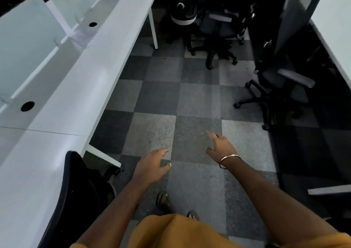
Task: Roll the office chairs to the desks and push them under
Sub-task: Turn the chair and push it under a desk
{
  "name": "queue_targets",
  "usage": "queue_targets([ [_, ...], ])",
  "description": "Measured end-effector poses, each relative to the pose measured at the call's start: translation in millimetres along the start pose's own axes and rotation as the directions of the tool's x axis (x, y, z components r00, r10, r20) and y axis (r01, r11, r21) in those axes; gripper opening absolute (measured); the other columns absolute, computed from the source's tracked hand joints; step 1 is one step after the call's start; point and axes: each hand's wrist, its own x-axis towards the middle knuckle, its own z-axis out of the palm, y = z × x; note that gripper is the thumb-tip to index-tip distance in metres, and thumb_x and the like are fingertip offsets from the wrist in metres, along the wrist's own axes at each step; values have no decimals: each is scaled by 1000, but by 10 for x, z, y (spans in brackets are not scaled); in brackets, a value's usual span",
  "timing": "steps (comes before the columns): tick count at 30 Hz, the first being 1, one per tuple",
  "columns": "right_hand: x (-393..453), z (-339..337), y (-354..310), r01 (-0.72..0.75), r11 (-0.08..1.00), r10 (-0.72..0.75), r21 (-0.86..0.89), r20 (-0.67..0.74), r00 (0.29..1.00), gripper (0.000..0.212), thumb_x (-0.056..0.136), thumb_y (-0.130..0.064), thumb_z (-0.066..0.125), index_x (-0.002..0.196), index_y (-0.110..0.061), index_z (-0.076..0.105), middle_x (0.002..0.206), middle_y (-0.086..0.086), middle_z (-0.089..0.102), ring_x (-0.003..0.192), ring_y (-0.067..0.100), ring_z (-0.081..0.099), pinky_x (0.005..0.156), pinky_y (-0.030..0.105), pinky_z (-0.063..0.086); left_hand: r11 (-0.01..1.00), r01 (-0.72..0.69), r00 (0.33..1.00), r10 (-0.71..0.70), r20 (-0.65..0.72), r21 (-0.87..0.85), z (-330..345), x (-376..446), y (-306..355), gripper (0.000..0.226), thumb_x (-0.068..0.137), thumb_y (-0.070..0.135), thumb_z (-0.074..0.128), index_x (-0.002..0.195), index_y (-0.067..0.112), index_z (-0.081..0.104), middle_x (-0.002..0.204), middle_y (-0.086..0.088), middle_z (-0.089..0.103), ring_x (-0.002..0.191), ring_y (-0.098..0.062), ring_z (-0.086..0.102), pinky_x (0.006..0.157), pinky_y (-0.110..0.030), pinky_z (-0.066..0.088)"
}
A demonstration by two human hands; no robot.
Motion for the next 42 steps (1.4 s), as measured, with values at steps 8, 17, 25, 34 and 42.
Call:
queue_targets([
  [8, 833, -298, -77, -60, 996, 61, 70, -24, 998, 75, 88, -33, 64, 157, -24, 37, 133, 16, 63, 121, 38, 58, 99, 45, 51, 999, -25, 997, 28, 79, -39, -314, 1084, -142, 55, 93, 47, 68, 145, 32, 54, 134, 12, 63, 125, -9, 58, 100, -37, 52],
  [17, 1827, -874, -304, -167, 980, 175, 105, -67, 982, 48, 90, -29, 60, 136, -20, 65, 121, 8, 72, 113, 31, 66, 95, 40, 53, 987, -155, 979, 148, 141, 36, -1032, 2480, -183, 43, 94, 47, 67, 135, 35, 61, 126, 17, 67, 113, -2, 63, 91, -31, 55],
  [25, 2366, -1251, -144, -202, 966, 217, 159, -86, 972, 39, 90, -25, 61, 127, -21, 70, 115, 8, 75, 108, 29, 68, 92, 39, 55, 977, -213, 957, 204, 207, 22, -1279, 3413, 167, 34, 91, 47, 69, 122, 34, 69, 107, 21, 69, 97, 4, 65, 88, -28, 57],
  [34, 3146, -1999, 824, -303, 924, 332, 232, -96, 938, 42, 87, -29, 59, 127, -25, 71, 116, 3, 76, 112, 29, 67, 94, 40, 55, 961, -271, 939, 250, 234, 61, -1203, 4631, 1228, 36, 85, 53, 66, 118, 39, 69, 104, 26, 71, 101, 4, 67, 91, -31, 57],
  [42, 3882, -3085, 1849, -321, 916, 361, 240, -150, 920, 32, 90, -43, 60, 116, -28, 71, 111, 2, 74, 107, 30, 68, 90, 43, 56, 964, -266, 945, 256, 205, 26, -1052, 5582, 2413, 29, 90, 46, 71, 117, 37, 71, 104, 25, 73, 99, 6, 67, 87, -26, 55],
])
